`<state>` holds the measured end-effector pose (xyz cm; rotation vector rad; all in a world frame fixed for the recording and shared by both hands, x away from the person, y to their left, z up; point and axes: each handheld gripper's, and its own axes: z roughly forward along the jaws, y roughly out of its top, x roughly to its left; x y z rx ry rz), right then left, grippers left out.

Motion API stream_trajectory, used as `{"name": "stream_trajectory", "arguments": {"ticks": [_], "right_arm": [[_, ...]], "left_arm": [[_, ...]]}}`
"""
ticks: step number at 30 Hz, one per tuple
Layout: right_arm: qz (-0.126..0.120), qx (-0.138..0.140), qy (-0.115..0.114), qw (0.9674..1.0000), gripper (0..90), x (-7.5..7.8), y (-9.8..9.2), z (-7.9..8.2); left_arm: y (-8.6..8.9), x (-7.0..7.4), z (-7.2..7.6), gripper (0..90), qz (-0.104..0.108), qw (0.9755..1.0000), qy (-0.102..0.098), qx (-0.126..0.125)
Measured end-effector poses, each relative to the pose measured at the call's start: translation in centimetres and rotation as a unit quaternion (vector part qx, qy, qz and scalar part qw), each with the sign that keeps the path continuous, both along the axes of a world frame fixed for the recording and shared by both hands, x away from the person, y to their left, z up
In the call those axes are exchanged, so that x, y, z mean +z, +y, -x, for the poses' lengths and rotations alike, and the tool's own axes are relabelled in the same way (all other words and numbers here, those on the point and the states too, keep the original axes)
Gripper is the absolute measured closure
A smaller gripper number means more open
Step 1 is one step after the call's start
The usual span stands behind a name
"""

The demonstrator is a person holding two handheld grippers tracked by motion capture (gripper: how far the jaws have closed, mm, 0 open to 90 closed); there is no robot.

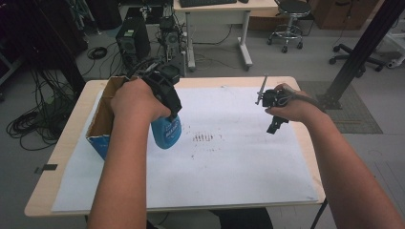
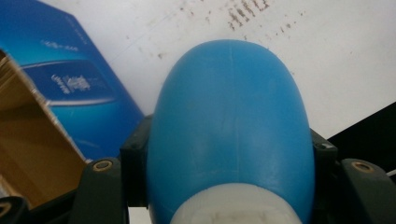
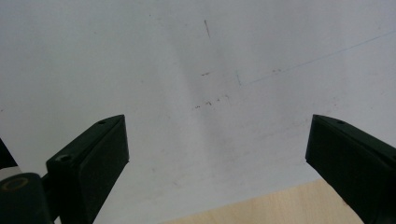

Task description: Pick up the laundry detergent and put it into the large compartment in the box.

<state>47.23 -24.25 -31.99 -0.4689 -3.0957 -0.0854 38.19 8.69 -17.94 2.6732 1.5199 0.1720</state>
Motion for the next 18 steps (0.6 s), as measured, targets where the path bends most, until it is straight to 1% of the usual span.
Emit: {"name": "stream_trajectory", "arguments": {"ticks": [2, 3, 4, 6, 7, 8, 9, 10, 11, 12, 13, 15, 16, 18], "right_arm": [[0.002, 0.001, 0.000, 1.0000, 5.9, 0.1, 0.0, -0.1], [0.002, 0.001, 0.000, 1.0000, 5.9, 0.1, 0.0, -0.1], [-0.001, 0.000, -0.001, 1.0000, 5.9, 0.1, 0.0, 0.0], [0.001, 0.002, -0.002, 1.0000, 5.9, 0.0, 0.2, 0.0], [0.001, 0.002, -0.002, 1.0000, 5.9, 0.0, 0.2, 0.0], [0.004, 0.003, 0.000, 1.0000, 5.9, 0.0, 0.2, 0.1], [0.004, 0.005, -0.001, 1.0000, 6.0, -0.1, 0.3, 0.1], [0.006, 0.007, -0.001, 1.0000, 5.9, 0.0, 0.4, 0.1], [0.006, 0.007, -0.001, 1.0000, 5.9, 0.0, 0.4, 0.1], [0.003, 0.006, -0.002, 1.0000, 6.0, 0.0, 0.4, 0.1], [0.003, 0.006, -0.002, 1.0000, 6.0, 0.0, 0.4, 0.1], [0.004, 0.008, -0.002, 1.0000, 6.0, 0.0, 0.4, 0.1], [0.008, 0.006, 0.000, 0.9999, 6.0, 0.0, 0.4, 0.2], [0.007, 0.007, -0.002, 0.9999, 6.0, -0.1, 0.4, 0.2]], "left_arm": [[0.4, 1.0, 0.1, 38.0, 0.005, 0.9999, -0.012, 0.011], [0.4, 1.0, 0.1, 38.0, 0.005, 0.9999, -0.012, 0.011], [0.7, 1.7, 0.1, 38.0, 0.005, 0.9997, -0.017, 0.018], [1.1, 2.5, 0.1, 38.1, 0.006, 0.9993, -0.024, 0.029], [1.1, 2.5, 0.1, 38.1, 0.006, 0.9993, -0.024, 0.029], [1.3, 2.8, 0.1, 38.1, 0.007, 0.9991, -0.024, 0.033], [1.6, 3.5, 0.1, 38.0, 0.009, 0.9988, -0.029, 0.038], [1.8, 4.0, 0.2, 38.0, 0.009, 0.9985, -0.030, 0.046], [1.8, 4.0, 0.2, 38.1, 0.009, 0.9985, -0.030, 0.046], [2.1, 4.8, 0.2, 38.1, 0.010, 0.9975, -0.036, 0.060], [2.1, 4.8, 0.2, 38.1, 0.010, 0.9975, -0.036, 0.060], [2.4, 5.5, 0.2, 38.1, 0.009, 0.9969, -0.038, 0.069], [2.7, 6.0, 0.2, 38.1, 0.008, 0.9965, -0.041, 0.073], [3.2, 6.7, 0.2, 38.1, 0.013, 0.9957, -0.045, 0.081]]}}
